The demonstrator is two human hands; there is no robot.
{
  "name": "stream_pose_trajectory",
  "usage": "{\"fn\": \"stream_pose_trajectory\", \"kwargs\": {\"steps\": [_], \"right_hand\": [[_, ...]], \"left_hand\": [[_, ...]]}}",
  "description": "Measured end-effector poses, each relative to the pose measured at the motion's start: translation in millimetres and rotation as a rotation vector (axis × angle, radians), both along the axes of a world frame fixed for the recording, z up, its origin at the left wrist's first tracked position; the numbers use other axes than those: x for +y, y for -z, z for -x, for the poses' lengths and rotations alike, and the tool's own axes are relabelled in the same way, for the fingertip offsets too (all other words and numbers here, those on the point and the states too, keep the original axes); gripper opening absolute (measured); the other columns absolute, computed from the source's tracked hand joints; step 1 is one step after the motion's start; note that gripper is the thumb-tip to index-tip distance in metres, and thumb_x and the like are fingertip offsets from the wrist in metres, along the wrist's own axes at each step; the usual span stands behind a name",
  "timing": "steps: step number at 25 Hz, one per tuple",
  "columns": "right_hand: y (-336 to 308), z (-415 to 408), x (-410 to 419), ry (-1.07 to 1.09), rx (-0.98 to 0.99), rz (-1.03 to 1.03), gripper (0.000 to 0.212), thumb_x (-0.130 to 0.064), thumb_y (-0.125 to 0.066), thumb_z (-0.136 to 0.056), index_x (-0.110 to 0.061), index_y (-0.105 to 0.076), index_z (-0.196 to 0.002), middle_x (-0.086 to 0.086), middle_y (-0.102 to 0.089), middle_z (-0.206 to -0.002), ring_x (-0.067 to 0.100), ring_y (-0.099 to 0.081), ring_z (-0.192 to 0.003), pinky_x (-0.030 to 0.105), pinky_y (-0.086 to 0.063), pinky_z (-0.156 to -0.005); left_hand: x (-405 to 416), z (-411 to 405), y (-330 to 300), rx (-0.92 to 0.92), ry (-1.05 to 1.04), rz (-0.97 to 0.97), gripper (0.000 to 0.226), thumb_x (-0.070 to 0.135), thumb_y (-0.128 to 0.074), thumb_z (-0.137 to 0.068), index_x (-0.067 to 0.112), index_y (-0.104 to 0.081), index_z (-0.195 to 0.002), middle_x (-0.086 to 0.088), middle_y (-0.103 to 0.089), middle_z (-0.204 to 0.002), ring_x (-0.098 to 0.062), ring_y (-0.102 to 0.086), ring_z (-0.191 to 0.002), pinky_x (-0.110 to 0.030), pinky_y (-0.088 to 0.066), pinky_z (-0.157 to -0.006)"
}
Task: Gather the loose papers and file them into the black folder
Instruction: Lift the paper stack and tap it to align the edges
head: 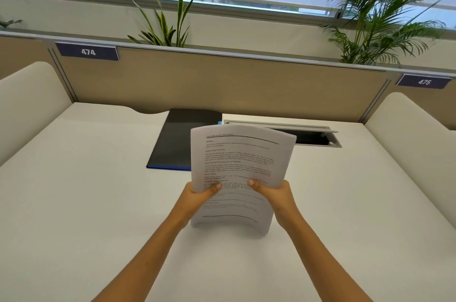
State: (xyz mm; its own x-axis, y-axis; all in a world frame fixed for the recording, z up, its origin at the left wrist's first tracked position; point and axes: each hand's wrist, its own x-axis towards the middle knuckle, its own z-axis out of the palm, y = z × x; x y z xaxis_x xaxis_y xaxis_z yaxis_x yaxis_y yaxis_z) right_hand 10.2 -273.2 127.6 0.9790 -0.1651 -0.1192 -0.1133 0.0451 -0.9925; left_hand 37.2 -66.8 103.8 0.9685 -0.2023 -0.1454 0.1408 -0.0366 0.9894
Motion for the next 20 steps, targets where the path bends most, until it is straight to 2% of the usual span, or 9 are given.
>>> {"fn": "stream_pose_trajectory", "kwargs": {"steps": [2, 5, 7, 9, 10, 13, 16, 18, 20], "right_hand": [[-3.3, -6.3, 4.4, 0.025, -0.029, -0.008, 0.038, -0.02, -0.083, -0.062, -0.02, -0.074, -0.098, 0.003, -0.078, -0.095, 0.03, -0.071, -0.091, 0.043, -0.061, -0.073], [-7.5, -13.7, 4.0, 0.045, -0.1, 0.005, 0.035, -0.02, -0.082, -0.062, -0.023, -0.074, -0.096, 0.001, -0.077, -0.094, 0.026, -0.07, -0.086, 0.042, -0.061, -0.071], [1.5, -13.8, 2.2, 0.057, -0.099, -0.011, 0.036, -0.02, -0.082, -0.061, -0.026, -0.074, -0.095, 0.0, -0.077, -0.095, 0.023, -0.07, -0.086, 0.041, -0.061, -0.071], [17.8, -9.8, 2.9, 0.057, -0.053, -0.015, 0.036, -0.018, -0.085, -0.061, -0.027, -0.074, -0.094, 0.0, -0.077, -0.095, 0.023, -0.07, -0.091, 0.04, -0.061, -0.075], [25.5, -7.8, 4.1, 0.054, -0.026, -0.017, 0.036, -0.015, -0.086, -0.062, -0.027, -0.074, -0.093, 0.001, -0.077, -0.095, 0.023, -0.07, -0.093, 0.04, -0.06, -0.078], [35.5, -6.0, 2.9, 0.033, 0.034, -0.015, 0.034, -0.01, -0.084, -0.066, -0.026, -0.074, -0.094, 0.001, -0.078, -0.095, 0.022, -0.07, -0.094, 0.037, -0.059, -0.081], [34.8, -6.0, -8.3, -0.039, 0.116, -0.012, 0.035, -0.018, -0.083, -0.069, -0.016, -0.072, -0.101, 0.007, -0.077, -0.098, 0.027, -0.073, -0.09, 0.049, -0.058, -0.083], [36.0, -2.3, -15.7, -0.104, 0.193, -0.018, 0.039, -0.02, -0.082, -0.07, -0.01, -0.07, -0.106, 0.011, -0.076, -0.1, 0.032, -0.073, -0.088, 0.055, -0.057, -0.082], [39.7, 3.6, -19.6, -0.183, 0.262, -0.012, 0.039, -0.02, -0.081, -0.072, -0.009, -0.069, -0.108, 0.013, -0.076, -0.101, 0.033, -0.073, -0.089, 0.054, -0.057, -0.082]], "left_hand": [[-0.2, -5.8, -3.2, -0.008, -0.063, 0.048, 0.038, 0.042, -0.072, -0.066, 0.041, -0.058, -0.102, 0.006, -0.066, -0.105, -0.023, -0.06, -0.102, -0.031, -0.056, -0.072], [4.0, -16.8, -11.9, -0.047, -0.104, 0.121, 0.035, 0.037, -0.07, -0.067, 0.042, -0.06, -0.1, 0.004, -0.068, -0.103, -0.024, -0.062, -0.097, -0.043, -0.056, -0.078], [4.9, -15.5, -7.3, -0.041, -0.083, 0.13, 0.037, 0.042, -0.072, -0.065, 0.043, -0.06, -0.1, 0.005, -0.067, -0.104, -0.024, -0.062, -0.098, -0.042, -0.056, -0.078], [3.6, -8.3, 6.4, -0.003, -0.064, 0.109, 0.05, 0.055, -0.078, -0.058, 0.043, -0.058, -0.102, 0.007, -0.065, -0.107, -0.022, -0.06, -0.101, -0.038, -0.056, -0.079], [2.2, -5.0, 14.2, 0.013, -0.07, 0.105, 0.048, 0.054, -0.077, -0.061, 0.043, -0.057, -0.103, 0.007, -0.063, -0.109, -0.022, -0.058, -0.103, -0.04, -0.055, -0.082], [1.5, -2.7, 27.2, 0.051, -0.075, 0.088, 0.032, 0.03, -0.07, -0.079, 0.042, -0.055, -0.105, 0.008, -0.063, -0.11, -0.019, -0.058, -0.103, -0.045, -0.05, -0.091], [8.5, -2.2, 29.8, 0.189, 0.064, 0.094, 0.037, 0.041, -0.071, -0.075, 0.036, -0.06, -0.109, 0.002, -0.073, -0.104, -0.022, -0.066, -0.1, -0.045, -0.054, -0.089], [13.0, -2.0, 31.6, 0.318, 0.13, 0.116, 0.04, 0.037, -0.071, -0.076, 0.026, -0.06, -0.114, -0.004, -0.074, -0.104, -0.027, -0.069, -0.096, -0.049, -0.055, -0.085], [14.7, -7.9, 29.7, 0.388, 0.141, 0.155, 0.038, 0.029, -0.066, -0.081, 0.018, -0.059, -0.116, -0.01, -0.073, -0.106, -0.031, -0.069, -0.096, -0.049, -0.056, -0.081]]}}
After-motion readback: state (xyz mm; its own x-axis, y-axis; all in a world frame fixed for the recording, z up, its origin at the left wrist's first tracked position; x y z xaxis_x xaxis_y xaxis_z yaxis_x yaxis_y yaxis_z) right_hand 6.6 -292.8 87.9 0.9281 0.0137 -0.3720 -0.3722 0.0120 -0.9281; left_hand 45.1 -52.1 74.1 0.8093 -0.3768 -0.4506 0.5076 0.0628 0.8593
